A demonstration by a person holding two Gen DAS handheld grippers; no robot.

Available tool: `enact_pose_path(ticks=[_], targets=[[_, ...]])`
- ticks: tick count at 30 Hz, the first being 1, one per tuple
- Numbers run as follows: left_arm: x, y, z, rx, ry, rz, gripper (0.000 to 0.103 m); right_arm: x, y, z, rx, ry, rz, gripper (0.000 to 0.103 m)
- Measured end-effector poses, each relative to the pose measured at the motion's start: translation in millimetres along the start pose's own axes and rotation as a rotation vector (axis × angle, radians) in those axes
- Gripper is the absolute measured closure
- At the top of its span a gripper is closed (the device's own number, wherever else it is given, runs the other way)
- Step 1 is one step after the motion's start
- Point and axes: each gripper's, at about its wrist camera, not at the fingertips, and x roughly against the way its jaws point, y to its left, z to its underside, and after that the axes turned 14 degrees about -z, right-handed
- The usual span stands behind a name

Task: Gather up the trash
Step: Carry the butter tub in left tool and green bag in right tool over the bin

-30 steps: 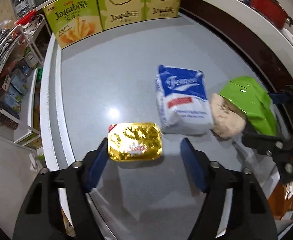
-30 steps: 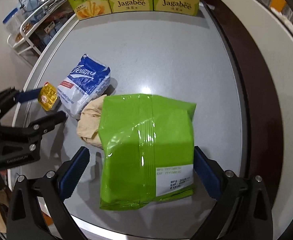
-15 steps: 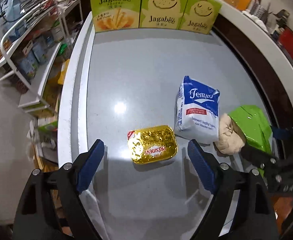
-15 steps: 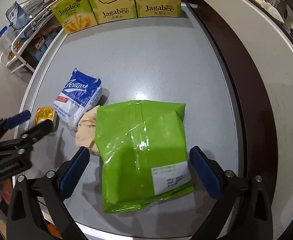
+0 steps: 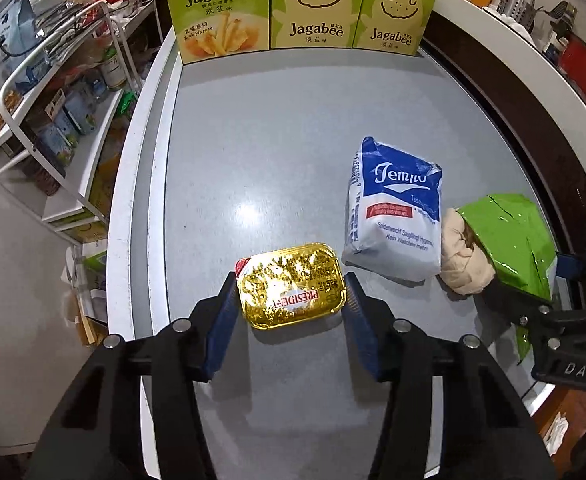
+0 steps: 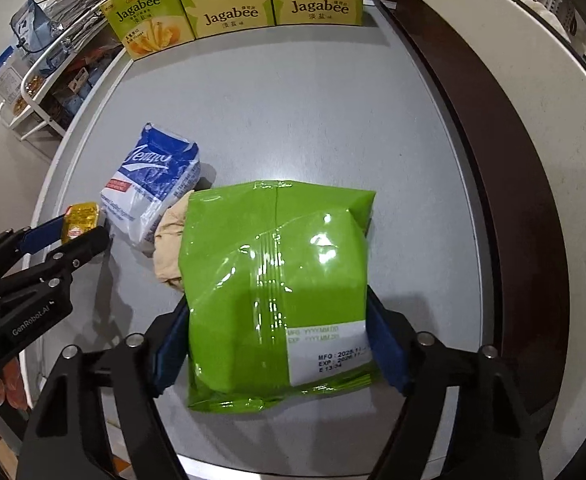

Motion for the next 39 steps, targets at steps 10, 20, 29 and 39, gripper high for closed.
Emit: enact_pose_path(ticks=[10, 20, 29, 39], targets=[[19, 13, 14, 0.020, -0.011, 0.058, 0.050, 34, 15, 12, 0.069, -0.050, -0.019, 0.033], [51, 24, 29, 0.018, -0.050, 0.075, 0.050, 56, 27, 22, 0.073, -0.060, -0.100, 0.033], [83, 28, 65, -0.003, -0.066, 0.081, 0.050, 81, 37, 46, 0.091, -0.044, -0.189, 0.033], [113, 20, 104, -0.053, -0.069, 0.105, 0.050, 104, 52, 86, 0.164, 0.017, -0.249, 0.033]])
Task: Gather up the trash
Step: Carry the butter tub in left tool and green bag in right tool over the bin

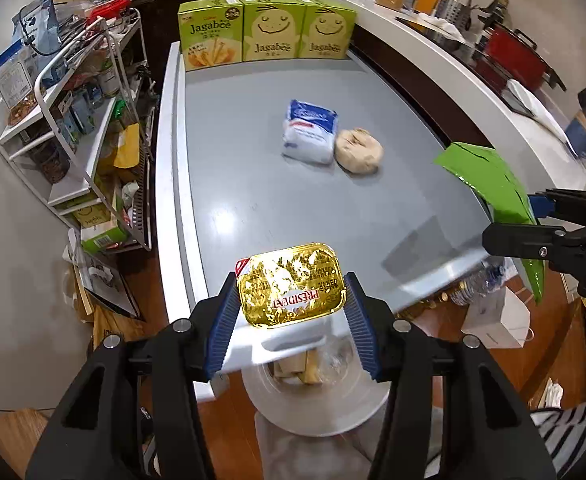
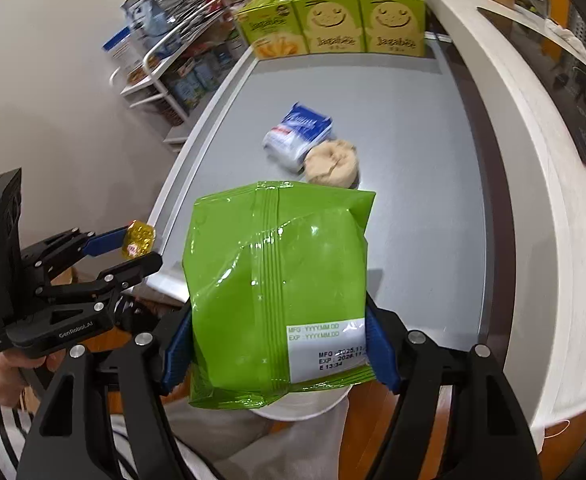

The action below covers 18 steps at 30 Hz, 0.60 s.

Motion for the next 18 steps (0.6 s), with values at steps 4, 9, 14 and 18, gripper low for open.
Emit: enact_pose_path(ticks=[4, 9, 14, 18], targets=[[9, -8, 15, -0.040, 0.004, 0.009, 0.050, 1, 7, 19, 0.020, 0.052, -0.022, 0.033], [9, -18, 37, -0.088, 0.042, 0.032, 0.050, -8, 12, 44, 0.041, 0.134, -0.032, 0.033], [3, -29, 60, -0.138, 0.094, 0.057, 0.050, -24, 13, 69, 0.059, 0.229, -0.016, 0.033], [-10, -38, 81, -0.180, 0.152, 0.082, 0.051, -43, 8, 85, 0.059, 0.302, 0.012, 0.033]])
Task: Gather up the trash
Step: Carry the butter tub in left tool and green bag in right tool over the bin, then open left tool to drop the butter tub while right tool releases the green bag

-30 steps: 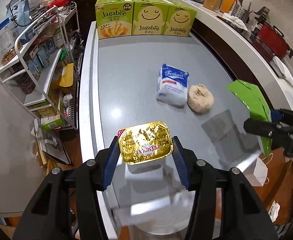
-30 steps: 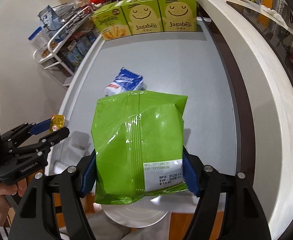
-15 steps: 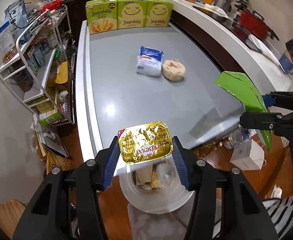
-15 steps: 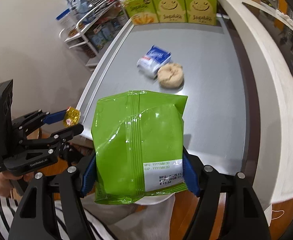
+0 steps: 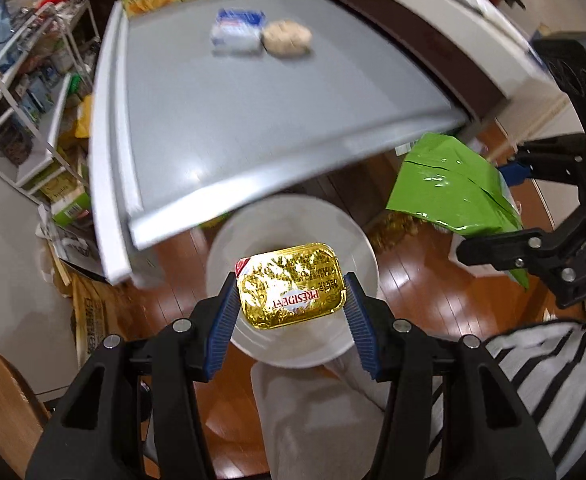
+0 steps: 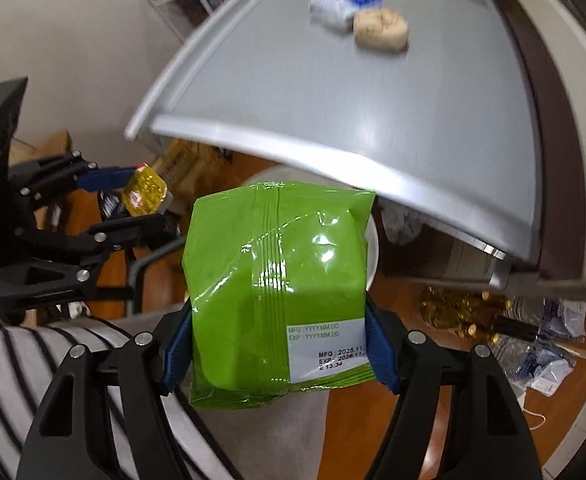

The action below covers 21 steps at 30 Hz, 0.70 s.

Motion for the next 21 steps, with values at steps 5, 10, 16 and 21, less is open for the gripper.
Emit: enact_pose_path(ticks=[5, 10, 16, 21], targets=[[-22, -8, 12, -0.018, 0.062, 0.019, 0.051, -31, -7, 7, -0.016, 0.076, 0.018, 0.033], [-43, -14, 19, -0.047, 0.100, 0.009, 0.050, -59, -11, 8, -0.031, 0.117, 0.031, 0.033], [-69, -16, 20, -0.068, 0.149, -0.018, 0.050, -85, -19, 2, -0.054, 0.144, 0.065, 0.033], [-90, -11, 19, -0.051, 0.186, -0.021, 0.050, -103, -28, 0, -0.102, 0.162, 0.064, 0.033]])
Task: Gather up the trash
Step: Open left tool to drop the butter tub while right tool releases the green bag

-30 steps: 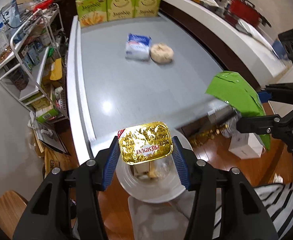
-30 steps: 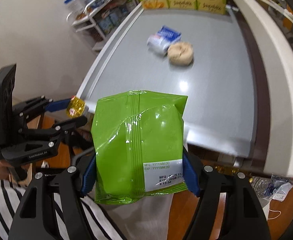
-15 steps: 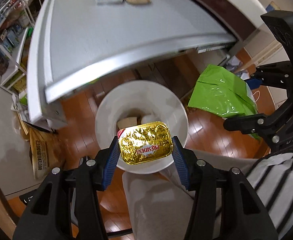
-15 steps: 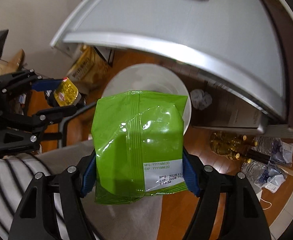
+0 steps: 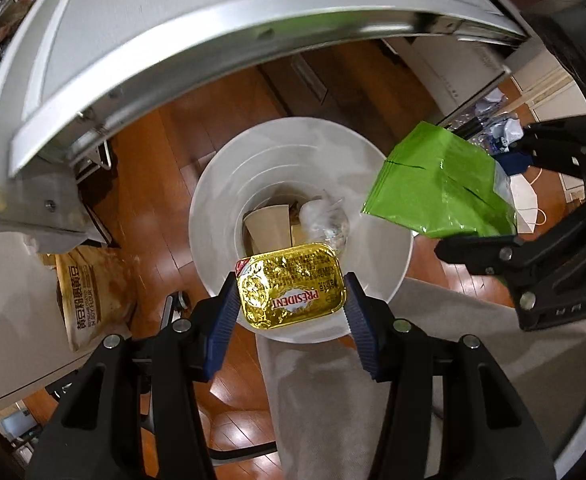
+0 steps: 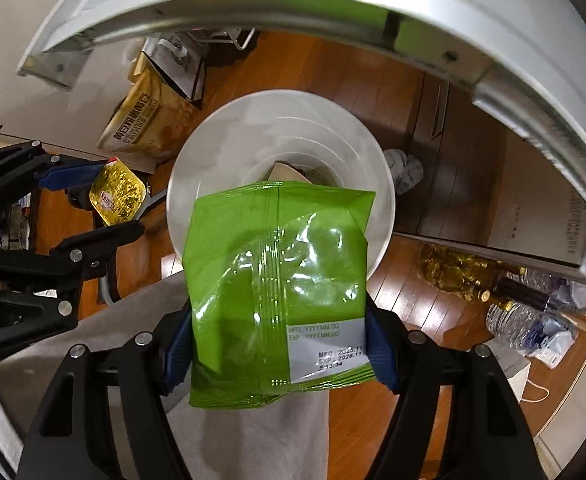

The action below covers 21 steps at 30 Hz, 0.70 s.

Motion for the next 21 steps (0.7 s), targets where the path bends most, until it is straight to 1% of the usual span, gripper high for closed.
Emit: enact_pose_path(ticks=[3, 7, 8, 9, 10, 11, 12, 19, 21], targets=[[-6, -1, -2, 0.005, 0.012, 0.002, 0.050, -7, -2, -4, -0.013, 0.007, 0.003, 0.033], [-9, 0, -5, 0.020, 0.024, 0.035, 0.050, -8, -3, -8, -0.024, 0.005, -0.005, 0.032], [-9, 1, -5, 0.022, 0.026, 0.043, 0.044, -7, -4, -8, -0.028, 0.003, -0.017, 0.031], [-10, 1, -6, 0.026, 0.034, 0.062, 0.036, -5, -6, -8, -0.033, 0.001, -0.028, 0.030], [-9, 1, -5, 0.027, 0.033, 0.054, 0.023, -4, -7, -8, -0.042, -0.002, -0.045, 0.027], [-8, 1, -5, 0.023, 0.028, 0.043, 0.018, -2, -10, -8, -0.059, -0.011, -0.064, 0.025], [-8, 2, -5, 0.023, 0.024, 0.045, 0.015, 1, -12, -9, -0.070, -0.019, -0.072, 0.022], [-2, 10, -1, 0.046, 0.030, 0.040, 0.014, 21, -15, -5, -0.086, -0.064, -0.077, 0.021], [4, 11, 2, 0.048, 0.028, 0.037, 0.014, 35, -12, 0, -0.076, -0.088, -0.089, 0.021]])
